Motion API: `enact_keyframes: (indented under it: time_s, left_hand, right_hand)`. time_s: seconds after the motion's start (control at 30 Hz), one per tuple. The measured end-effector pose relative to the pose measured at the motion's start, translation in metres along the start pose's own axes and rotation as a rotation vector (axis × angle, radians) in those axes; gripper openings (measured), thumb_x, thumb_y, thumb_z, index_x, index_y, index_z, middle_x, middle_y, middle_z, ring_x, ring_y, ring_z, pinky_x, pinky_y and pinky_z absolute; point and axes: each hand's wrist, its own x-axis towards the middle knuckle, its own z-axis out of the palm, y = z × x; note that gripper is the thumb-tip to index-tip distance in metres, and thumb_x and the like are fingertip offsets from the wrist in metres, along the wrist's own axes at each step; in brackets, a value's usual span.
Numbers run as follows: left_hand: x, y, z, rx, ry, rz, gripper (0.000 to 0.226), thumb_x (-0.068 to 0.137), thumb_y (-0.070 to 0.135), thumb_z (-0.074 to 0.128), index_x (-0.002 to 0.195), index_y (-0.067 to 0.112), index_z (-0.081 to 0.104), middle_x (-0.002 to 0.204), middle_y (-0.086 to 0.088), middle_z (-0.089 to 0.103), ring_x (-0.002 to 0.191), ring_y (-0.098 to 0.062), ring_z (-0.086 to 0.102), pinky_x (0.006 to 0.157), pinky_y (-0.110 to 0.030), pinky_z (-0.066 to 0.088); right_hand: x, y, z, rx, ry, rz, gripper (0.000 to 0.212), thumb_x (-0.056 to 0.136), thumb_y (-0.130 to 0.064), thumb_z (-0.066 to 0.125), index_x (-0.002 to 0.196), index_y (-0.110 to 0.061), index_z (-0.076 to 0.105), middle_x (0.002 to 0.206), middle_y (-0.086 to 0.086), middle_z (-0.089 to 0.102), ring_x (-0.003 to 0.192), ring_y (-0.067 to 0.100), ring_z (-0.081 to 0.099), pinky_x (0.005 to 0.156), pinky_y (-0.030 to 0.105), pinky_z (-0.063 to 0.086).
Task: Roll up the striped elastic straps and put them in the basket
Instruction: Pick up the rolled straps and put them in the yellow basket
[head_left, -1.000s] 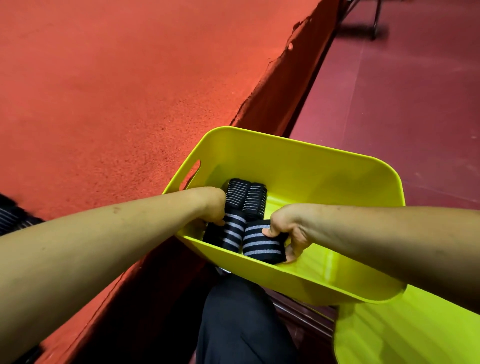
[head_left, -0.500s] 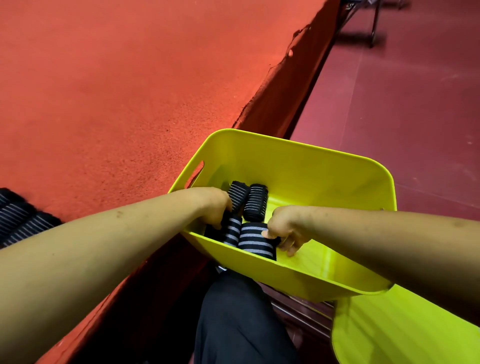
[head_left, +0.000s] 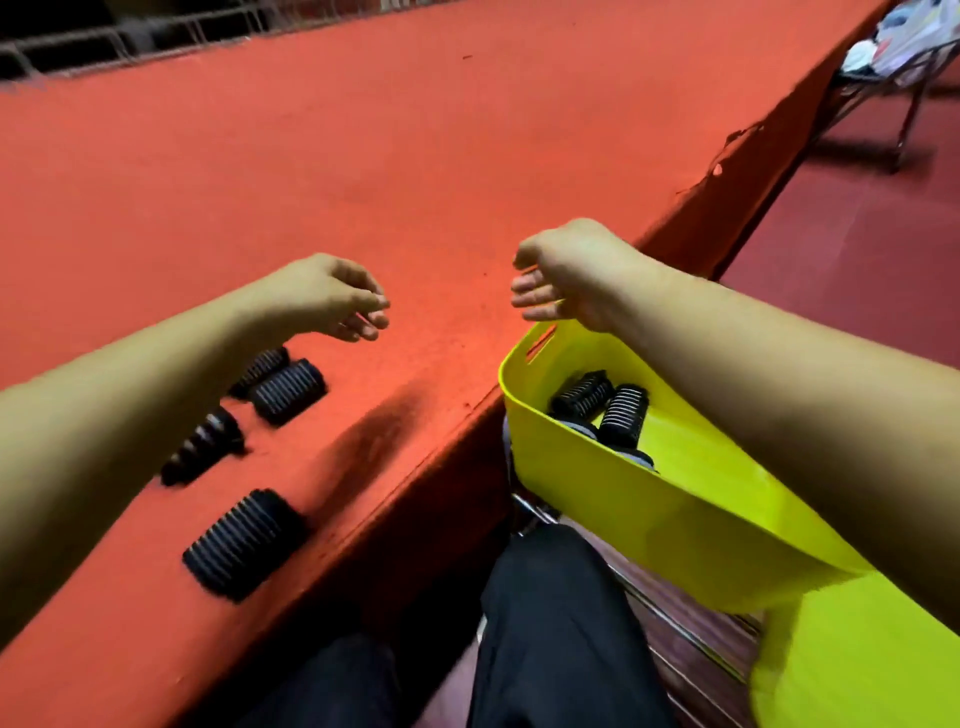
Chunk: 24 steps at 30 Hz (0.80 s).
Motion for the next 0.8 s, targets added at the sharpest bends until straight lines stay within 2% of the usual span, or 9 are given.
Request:
enact_keyframes:
  time_s: [0.1, 0.23, 0.33, 0.4, 0.47, 0.57, 0.63, 0.7, 0.8]
  left_hand:
    - [-0.036, -0.056, -0.034, 0.023, 0.066, -0.095, 0.008, 0.099, 0.009, 0.058, 0.093, 0.008, 0.064, 0.085, -0.01, 0.071, 0.056, -0.006, 0.068, 0.055, -0.019, 0.055]
    - [-0.085, -0.127, -0.048, 0.137, -0.004, -0.222, 0.007, 0.096, 0.011, 0.062, 0.097, 0.005, 0.065, 0.086, -0.009, 0.071, 0.063, -0.01, 0.067, 0.052, -0.019, 0.051]
    - [-0.113, -0.171, -0.039, 0.312, -0.175, -0.267, 0.021, 0.092, 0.027, 0.07, 0.105, 0.01, 0.069, 0.094, -0.005, 0.073, 0.084, -0.015, 0.067, 0.072, -0.027, 0.056]
    - [-0.125, -0.192, -0.031, 0.414, -0.236, -0.258, 0.03, 0.09, 0.043, 0.069, 0.106, 0.017, 0.072, 0.1, 0.001, 0.075, 0.094, -0.015, 0.069, 0.087, -0.031, 0.055]
    - [-0.132, -0.203, -0.026, 0.372, -0.195, -0.242, 0.033, 0.09, 0.047, 0.068, 0.103, 0.017, 0.074, 0.095, 0.002, 0.076, 0.087, -0.015, 0.069, 0.087, -0.032, 0.054]
    - [-0.135, -0.209, -0.018, 0.171, -0.174, -0.224, 0.029, 0.091, 0.036, 0.07, 0.092, 0.006, 0.071, 0.073, 0.0, 0.065, 0.065, -0.012, 0.057, 0.066, -0.027, 0.051]
    - [-0.135, -0.21, -0.015, 0.053, -0.153, -0.215, 0.022, 0.092, 0.028, 0.07, 0.086, 0.006, 0.068, 0.068, 0.0, 0.06, 0.061, -0.011, 0.054, 0.06, -0.024, 0.048]
    - [-0.133, -0.207, -0.013, -0.145, -0.087, -0.211, 0.017, 0.094, 0.022, 0.067, 0.086, 0.007, 0.063, 0.063, 0.0, 0.054, 0.054, -0.009, 0.05, 0.053, -0.02, 0.046]
    - [-0.127, -0.194, -0.012, -0.392, 0.021, -0.171, 0.013, 0.096, 0.018, 0.063, 0.089, 0.007, 0.06, 0.062, 0.0, 0.052, 0.05, -0.005, 0.049, 0.05, -0.015, 0.044]
  right_hand:
    - [-0.009, -0.002, 0.076, 0.009, -0.159, 0.053, 0.006, 0.098, -0.014, 0.049, 0.095, -0.008, 0.051, 0.084, 0.01, 0.054, 0.068, 0.024, 0.059, 0.067, 0.036, 0.053]
    - [-0.022, 0.027, 0.161, -0.14, -0.448, 0.316, 0.014, 0.1, -0.02, 0.048, 0.108, -0.009, 0.046, 0.09, 0.013, 0.05, 0.071, 0.028, 0.058, 0.066, 0.041, 0.051]
    - [-0.034, 0.057, 0.207, -0.221, -0.626, 0.539, 0.03, 0.103, -0.028, 0.045, 0.121, -0.006, 0.036, 0.094, 0.021, 0.05, 0.082, 0.035, 0.062, 0.08, 0.047, 0.052]
    - [-0.041, 0.072, 0.228, -0.19, -0.682, 0.636, 0.042, 0.103, -0.03, 0.047, 0.13, -0.001, 0.033, 0.095, 0.026, 0.052, 0.106, 0.042, 0.063, 0.093, 0.053, 0.049]
    - [-0.048, 0.082, 0.241, -0.132, -0.688, 0.664, 0.04, 0.102, -0.029, 0.049, 0.119, 0.006, 0.039, 0.093, 0.026, 0.054, 0.105, 0.039, 0.064, 0.099, 0.051, 0.047]
    - [-0.055, 0.087, 0.258, -0.055, -0.606, 0.572, 0.022, 0.101, -0.018, 0.051, 0.092, 0.002, 0.048, 0.083, 0.02, 0.056, 0.073, 0.029, 0.06, 0.089, 0.045, 0.053]
    - [-0.055, 0.09, 0.264, 0.018, -0.503, 0.473, 0.01, 0.097, -0.009, 0.059, 0.097, 0.0, 0.055, 0.083, 0.019, 0.058, 0.07, 0.027, 0.06, 0.079, 0.042, 0.057]
    - [-0.053, 0.089, 0.265, 0.101, -0.42, 0.392, 0.022, 0.093, -0.012, 0.066, 0.111, -0.002, 0.06, 0.085, 0.014, 0.061, 0.071, 0.023, 0.062, 0.067, 0.033, 0.057]
    - [-0.046, 0.085, 0.261, 0.167, -0.39, 0.323, 0.021, 0.091, -0.028, 0.069, 0.104, -0.012, 0.065, 0.094, 0.007, 0.067, 0.087, 0.018, 0.067, 0.07, 0.028, 0.053]
